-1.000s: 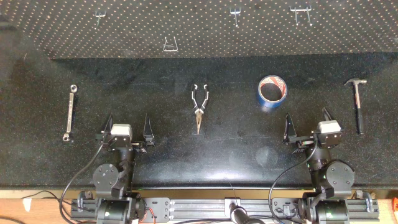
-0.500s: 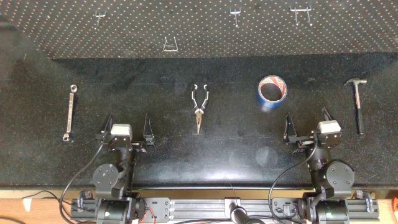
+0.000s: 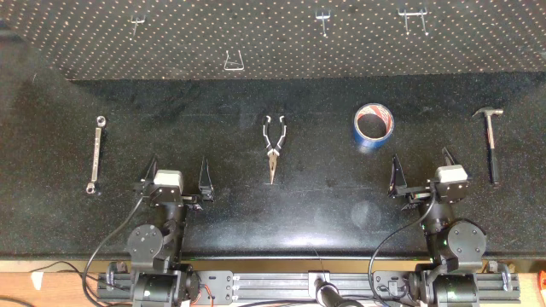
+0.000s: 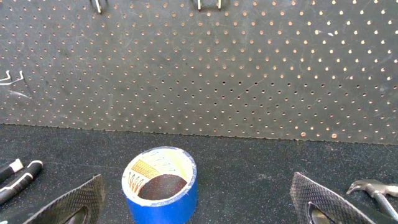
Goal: Place Tools Onto Pegboard
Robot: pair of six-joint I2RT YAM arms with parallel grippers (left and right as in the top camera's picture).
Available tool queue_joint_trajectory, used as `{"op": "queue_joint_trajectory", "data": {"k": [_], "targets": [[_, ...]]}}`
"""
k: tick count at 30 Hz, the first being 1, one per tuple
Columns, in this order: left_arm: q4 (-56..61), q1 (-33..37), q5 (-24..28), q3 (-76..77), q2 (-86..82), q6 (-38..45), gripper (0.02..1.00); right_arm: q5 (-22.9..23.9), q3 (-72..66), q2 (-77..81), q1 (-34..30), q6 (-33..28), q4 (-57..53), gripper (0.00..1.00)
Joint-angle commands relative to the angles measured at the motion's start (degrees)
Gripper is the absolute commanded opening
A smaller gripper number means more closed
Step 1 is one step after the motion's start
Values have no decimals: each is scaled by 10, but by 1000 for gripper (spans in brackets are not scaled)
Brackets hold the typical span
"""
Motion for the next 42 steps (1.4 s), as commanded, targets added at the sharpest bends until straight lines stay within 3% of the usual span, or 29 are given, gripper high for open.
{"op": "queue_joint_trajectory", "data": {"k": [1,3,7,11,15,21,23,37,42], "targets": [[7,-2,18,66,111,87,996,8,-2,-7,-1,11,-3,976],[-45,-2,17,137,219,142,993,8,-2,-7,-1,11,-3,976],[-266,44,8,353,424,143,993,8,-2,-7,-1,11,-3,976],[-474,186,8,554,578,167,993,8,-2,-7,-1,11,-3,976],[-610,302,8,667,682,212,993,8,-2,-7,-1,11,-3,976],[-620,373,-3,708,758,245,993,8,-2,-7,-1,11,-3,976],[-620,373,-6,715,805,277,993,8,-2,-7,-1,11,-3,976],[-578,375,-38,831,1096,292,993,8,-2,-7,-1,11,-3,976],[-531,419,-26,832,1144,295,993,8,-2,-7,-1,11,-3,976]]}}
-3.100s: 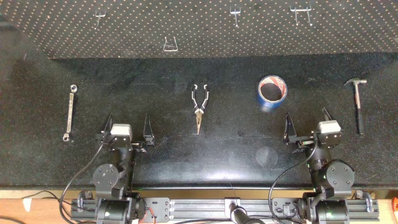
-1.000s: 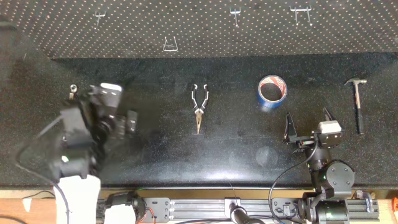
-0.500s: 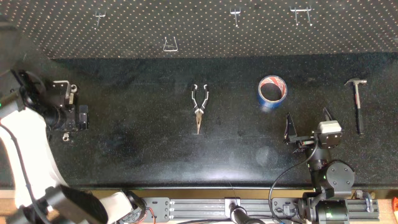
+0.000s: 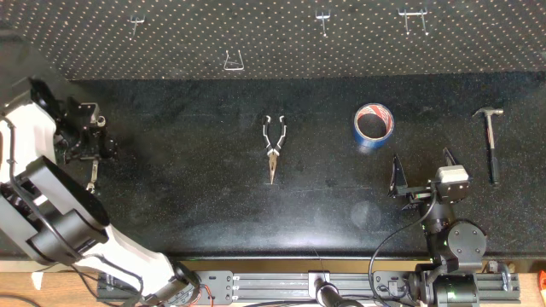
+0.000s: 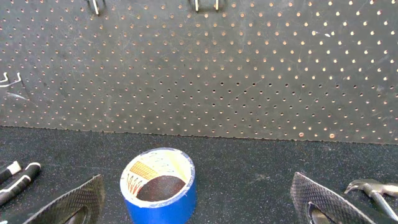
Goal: Place Tools Onto Pegboard
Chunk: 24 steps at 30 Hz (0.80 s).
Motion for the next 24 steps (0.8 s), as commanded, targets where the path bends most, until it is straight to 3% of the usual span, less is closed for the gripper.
{"op": "queue_joint_trajectory", "data": {"k": [1,7,14,17,18,20,21,24], "targets": [[21,35,13,12,42,28,993,3,-2,-4,-1,9,-2,976],[34,35,19,16,67,79,993,3,-2,-4,-1,9,-2,976],[31,35,33,41,80,74,996,3,-2,-4,-1,9,-2,976],[29,35,63,41,80,54,1000,3,-2,-4,-1,9,-2,976],[28,35,70,41,80,46,954,3,-2,-4,-1,9,-2,976],[26,35,71,41,80,46,744,3,-2,-4,-1,9,-2,976],[24,35,71,41,80,46,711,3,-2,-4,-1,9,-2,976],[18,35,45,41,93,46,419,3,-2,-4,-1,9,-2,976]]}}
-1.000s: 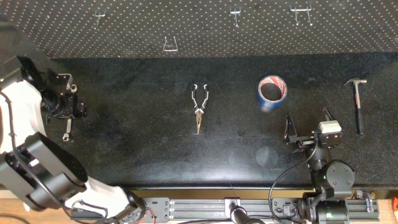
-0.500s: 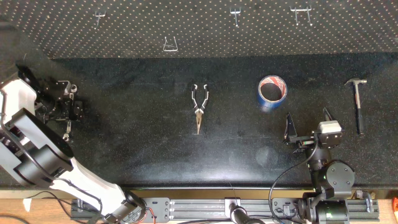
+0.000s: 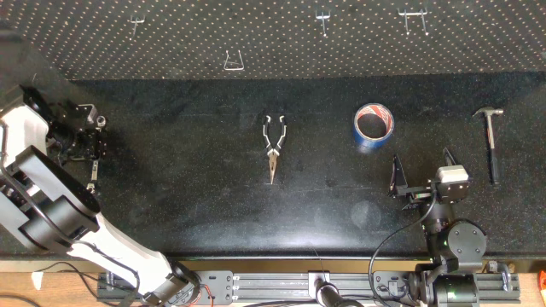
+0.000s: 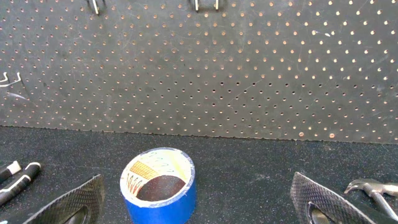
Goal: Place Tools Onto Pegboard
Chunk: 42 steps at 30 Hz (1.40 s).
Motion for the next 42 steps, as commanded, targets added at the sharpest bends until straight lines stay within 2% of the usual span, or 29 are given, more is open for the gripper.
{"op": "queue_joint_trajectory", "data": {"k": [1,4,5,6,9,14,15,16,17,19,22,27,28,30,32,36,39,42], "targets": [[-8,1,-26,11,32,-2,323,3,-2,-4,-1,9,-2,976],[-10,1,-44,11,40,2,257,3,-2,-4,-1,9,-2,976],[-10,1,-44,11,40,2,198,3,-2,-4,-1,9,-2,976],[-10,1,-44,11,41,2,88,3,-2,-4,-1,9,-2,976],[-19,-7,-48,11,40,2,29,3,-2,-4,-1,9,-2,976],[-45,-67,-63,11,23,-7,29,3,-2,-4,-1,9,-2,976],[-68,-84,-81,11,16,-13,29,3,-2,-4,-1,9,-2,976],[-89,-109,-123,11,7,-41,29,3,-2,-4,-1,9,-2,976],[-94,-118,-134,11,-4,-65,29,3,-2,-4,-1,9,-2,976],[-86,-123,-126,7,-46,-81,27,3,-2,-4,-1,9,-2,976],[-4,-117,-101,-32,-211,-111,29,3,-2,-4,-1,9,-2,976],[145,-124,-99,-256,-491,-111,27,3,-2,-4,-1,9,-2,976],[176,-146,-76,-323,-591,-146,29,3,-2,-4,-1,9,-2,976],[177,-161,-41,-339,-633,-235,29,3,-2,-4,-1,9,-2,976],[198,-182,-19,-343,-633,-278,29,3,-2,-4,-1,9,-2,976],[282,-278,-24,-349,-606,-279,29,3,-2,-4,-1,9,-2,976],[334,-307,-29,-349,-562,-280,27,3,-2,-4,-1,9,-2,976],[367,-307,-29,-349,-535,-280,29,3,-2,-4,-1,9,-2,976]]}}
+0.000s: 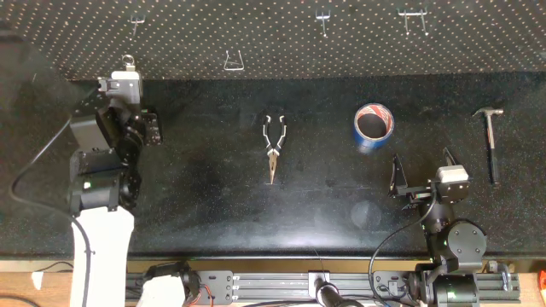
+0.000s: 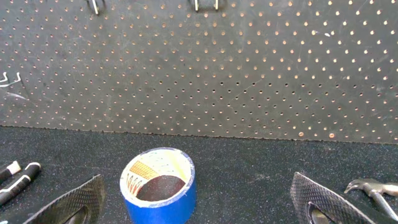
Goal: Place Tools Onto Pegboard
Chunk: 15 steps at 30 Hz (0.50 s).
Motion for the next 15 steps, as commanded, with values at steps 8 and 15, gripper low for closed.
{"op": "queue_joint_trajectory", "data": {"k": [8,15], "targets": [[94,-3,-12,14,96,-40,29,3,-2,-4,-1,9,-2,976],[118,-3,-13,31,130,-63,27,3,-2,-4,-1,9,-2,976]]}}
